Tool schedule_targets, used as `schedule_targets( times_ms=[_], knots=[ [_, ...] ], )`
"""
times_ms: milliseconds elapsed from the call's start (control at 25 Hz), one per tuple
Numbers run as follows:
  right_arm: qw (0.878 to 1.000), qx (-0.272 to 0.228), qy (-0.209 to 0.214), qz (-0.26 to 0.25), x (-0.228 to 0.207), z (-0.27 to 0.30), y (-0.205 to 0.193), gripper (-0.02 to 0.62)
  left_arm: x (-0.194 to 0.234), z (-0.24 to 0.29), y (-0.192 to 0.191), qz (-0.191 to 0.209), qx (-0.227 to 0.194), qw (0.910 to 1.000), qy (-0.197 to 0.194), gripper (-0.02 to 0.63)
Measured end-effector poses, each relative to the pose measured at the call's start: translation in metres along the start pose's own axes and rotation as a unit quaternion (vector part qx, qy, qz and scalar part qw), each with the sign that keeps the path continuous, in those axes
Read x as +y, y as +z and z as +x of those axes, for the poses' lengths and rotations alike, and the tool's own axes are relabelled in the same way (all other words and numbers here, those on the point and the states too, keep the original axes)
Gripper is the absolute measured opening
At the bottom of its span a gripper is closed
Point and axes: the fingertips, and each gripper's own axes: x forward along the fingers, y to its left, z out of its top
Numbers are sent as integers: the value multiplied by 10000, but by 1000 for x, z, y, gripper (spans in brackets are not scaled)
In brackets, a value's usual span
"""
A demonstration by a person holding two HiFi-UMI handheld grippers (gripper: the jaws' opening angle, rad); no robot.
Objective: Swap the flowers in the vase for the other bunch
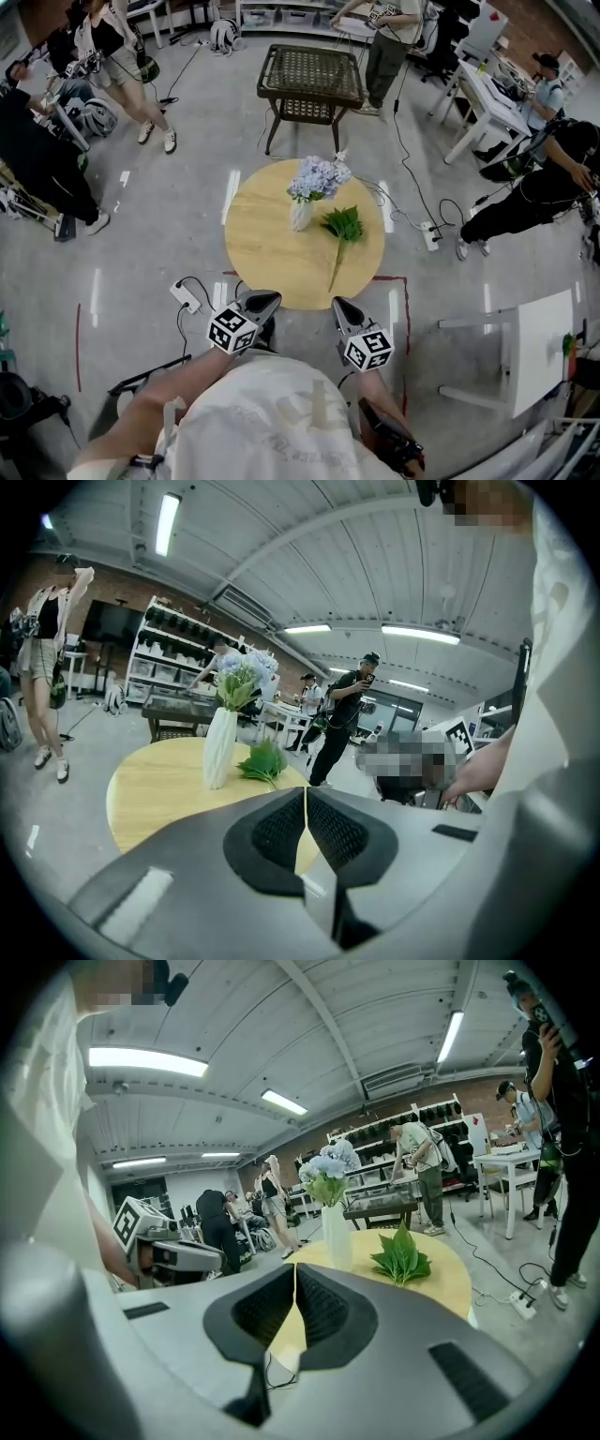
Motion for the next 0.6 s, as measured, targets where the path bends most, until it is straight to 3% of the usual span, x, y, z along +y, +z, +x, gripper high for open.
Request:
schedule_targets(
  times_ms=[600],
  knots=[
    [9997, -37, -229, -7, -22, 38, 24, 8, 40, 27, 32, 128, -21, 9996, -267, 11]
  ],
)
